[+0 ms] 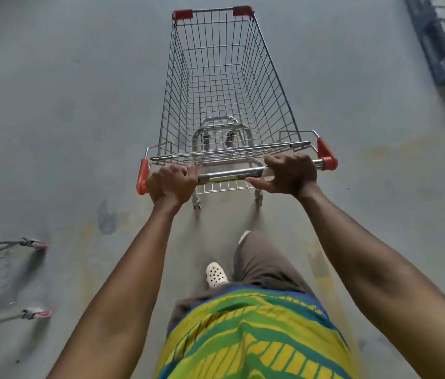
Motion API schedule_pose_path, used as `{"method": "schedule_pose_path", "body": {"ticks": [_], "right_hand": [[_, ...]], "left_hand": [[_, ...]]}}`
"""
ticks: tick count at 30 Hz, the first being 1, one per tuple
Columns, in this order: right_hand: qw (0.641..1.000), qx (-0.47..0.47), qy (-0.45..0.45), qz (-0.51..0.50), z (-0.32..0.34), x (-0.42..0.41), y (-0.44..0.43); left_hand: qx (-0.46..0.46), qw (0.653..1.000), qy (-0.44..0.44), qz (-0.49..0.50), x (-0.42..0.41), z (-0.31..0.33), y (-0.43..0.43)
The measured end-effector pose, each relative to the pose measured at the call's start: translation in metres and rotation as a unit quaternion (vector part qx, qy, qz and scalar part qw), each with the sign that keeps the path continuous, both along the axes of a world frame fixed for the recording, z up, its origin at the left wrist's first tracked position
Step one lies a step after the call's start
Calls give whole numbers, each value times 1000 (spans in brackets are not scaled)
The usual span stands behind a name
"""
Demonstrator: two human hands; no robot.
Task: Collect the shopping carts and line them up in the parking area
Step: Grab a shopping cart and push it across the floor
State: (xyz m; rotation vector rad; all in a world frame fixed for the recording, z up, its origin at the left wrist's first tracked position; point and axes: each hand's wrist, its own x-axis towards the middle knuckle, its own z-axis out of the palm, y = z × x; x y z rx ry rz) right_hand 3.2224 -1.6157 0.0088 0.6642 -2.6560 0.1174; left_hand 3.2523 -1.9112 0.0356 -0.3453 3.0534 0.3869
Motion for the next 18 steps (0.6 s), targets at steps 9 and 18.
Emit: {"method": "schedule_pose_path", "body": {"ticks": [9, 18], "right_hand": [[999, -14, 23, -23, -5, -222, -16], [1000, -4, 5, -5, 4, -428, -8]], "left_hand": [[-18, 997, 77, -5, -234, -21, -18], [16, 999, 43, -13, -436, -3, -8]]}}
